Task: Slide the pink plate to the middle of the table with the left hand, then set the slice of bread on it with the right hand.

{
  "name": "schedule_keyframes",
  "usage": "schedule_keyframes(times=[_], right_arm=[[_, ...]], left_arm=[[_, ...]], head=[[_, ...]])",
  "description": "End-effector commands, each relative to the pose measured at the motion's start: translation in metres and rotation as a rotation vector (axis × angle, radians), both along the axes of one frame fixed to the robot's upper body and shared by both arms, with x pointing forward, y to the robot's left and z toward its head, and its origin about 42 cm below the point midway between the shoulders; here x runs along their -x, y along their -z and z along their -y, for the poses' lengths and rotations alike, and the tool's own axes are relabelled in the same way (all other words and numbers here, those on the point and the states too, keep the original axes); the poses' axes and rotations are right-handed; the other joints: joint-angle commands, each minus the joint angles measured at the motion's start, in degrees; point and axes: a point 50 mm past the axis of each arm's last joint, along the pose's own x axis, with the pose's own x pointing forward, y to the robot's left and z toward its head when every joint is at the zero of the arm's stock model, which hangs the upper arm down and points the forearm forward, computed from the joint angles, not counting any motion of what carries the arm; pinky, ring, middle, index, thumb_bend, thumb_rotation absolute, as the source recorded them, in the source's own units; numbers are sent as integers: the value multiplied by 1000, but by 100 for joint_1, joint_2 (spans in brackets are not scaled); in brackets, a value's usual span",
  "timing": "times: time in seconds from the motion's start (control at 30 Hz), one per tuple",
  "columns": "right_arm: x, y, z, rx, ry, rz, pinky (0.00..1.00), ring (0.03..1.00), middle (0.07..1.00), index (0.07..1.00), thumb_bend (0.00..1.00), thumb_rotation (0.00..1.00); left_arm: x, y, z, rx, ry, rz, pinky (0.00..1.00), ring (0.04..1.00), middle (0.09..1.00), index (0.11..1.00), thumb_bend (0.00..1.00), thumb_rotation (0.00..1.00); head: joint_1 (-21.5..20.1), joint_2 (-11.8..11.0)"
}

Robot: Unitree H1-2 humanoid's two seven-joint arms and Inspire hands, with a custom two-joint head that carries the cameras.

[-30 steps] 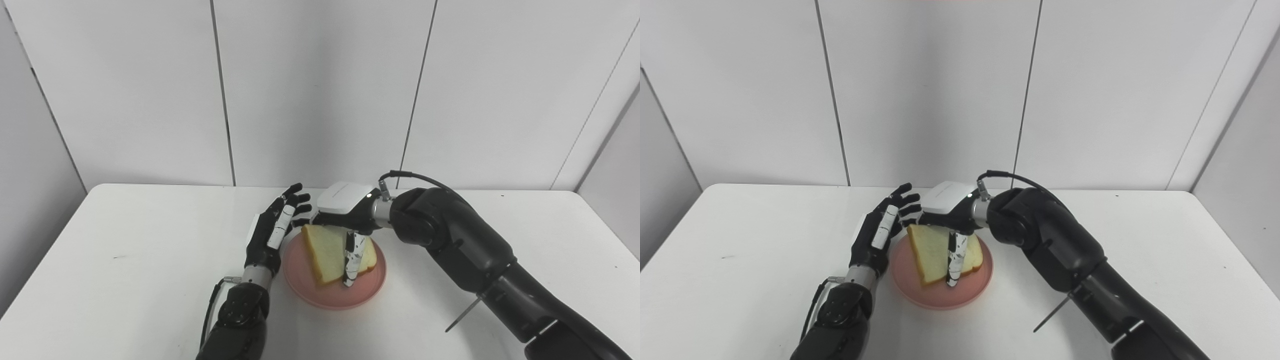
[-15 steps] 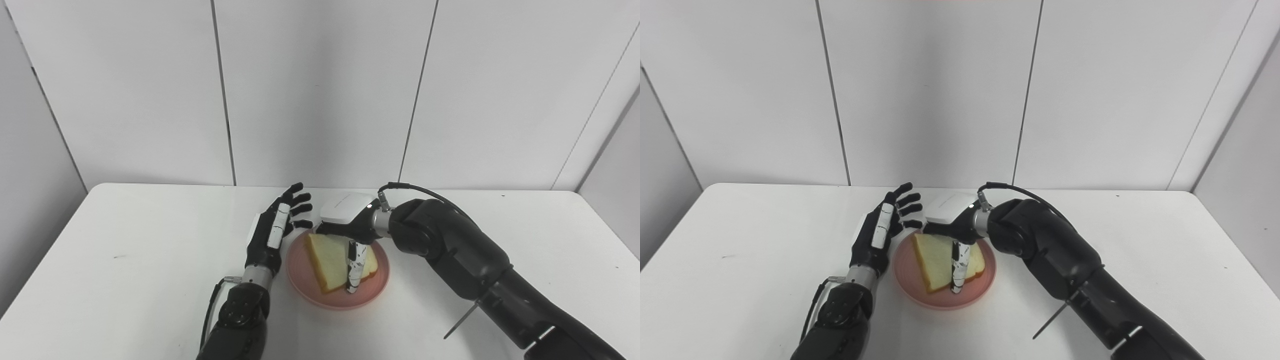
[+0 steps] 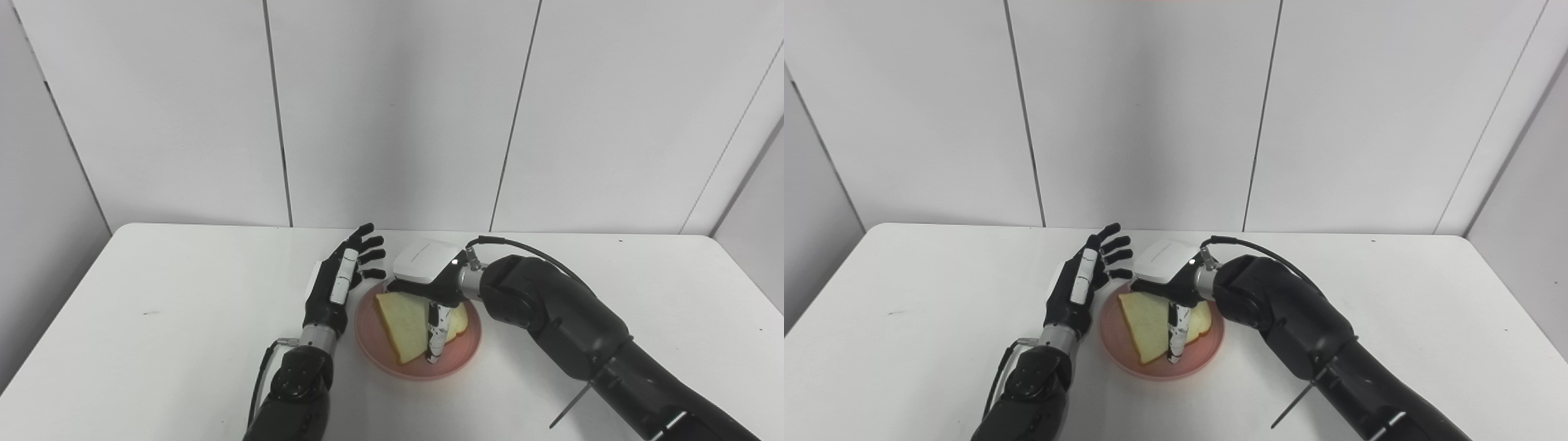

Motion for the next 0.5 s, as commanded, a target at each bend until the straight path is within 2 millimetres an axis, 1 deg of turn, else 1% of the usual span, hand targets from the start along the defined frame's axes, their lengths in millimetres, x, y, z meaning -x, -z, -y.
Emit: schedule_keyframes(times=[0.0, 0.03, 0.07, 0.13, 0.2, 0.3, 0.47], right_arm=[[-4, -29, -1, -26, -44, 83, 693, 745, 758, 732, 908, 430], [-4, -30, -1, -23, -46, 83, 705, 751, 761, 734, 915, 433], [-4, -31, 0, -18, -47, 85, 770, 781, 780, 738, 940, 436], [-4, -32, 0, -15, -50, 87, 845, 813, 802, 739, 970, 441], [-4, -33, 1, -18, -48, 85, 888, 833, 817, 739, 992, 444], [-4, -38, 1, -6, -45, 92, 917, 852, 831, 741, 1000, 463], [-3, -48, 0, -5, -37, 102, 901, 865, 833, 738, 1000, 454]], left_arm=[[13, 21, -4, 6, -9, -28, 576, 746, 783, 793, 920, 911], [13, 21, -4, 7, -8, -27, 575, 746, 782, 793, 920, 911], [13, 21, -5, 7, -5, -27, 578, 750, 786, 797, 923, 910], [13, 21, -5, 9, -3, -27, 581, 753, 791, 802, 927, 908], [13, 21, -5, 8, -2, -27, 581, 755, 793, 805, 926, 906], [13, 22, -5, 1, -3, -28, 582, 752, 793, 807, 930, 910], [13, 21, -4, 1, -5, -26, 581, 754, 792, 811, 936, 907]], head=[[4, 5], [-19, 14], [-24, 17], [-24, 17], [-35, 22], [-42, 30], [-64, 35]])
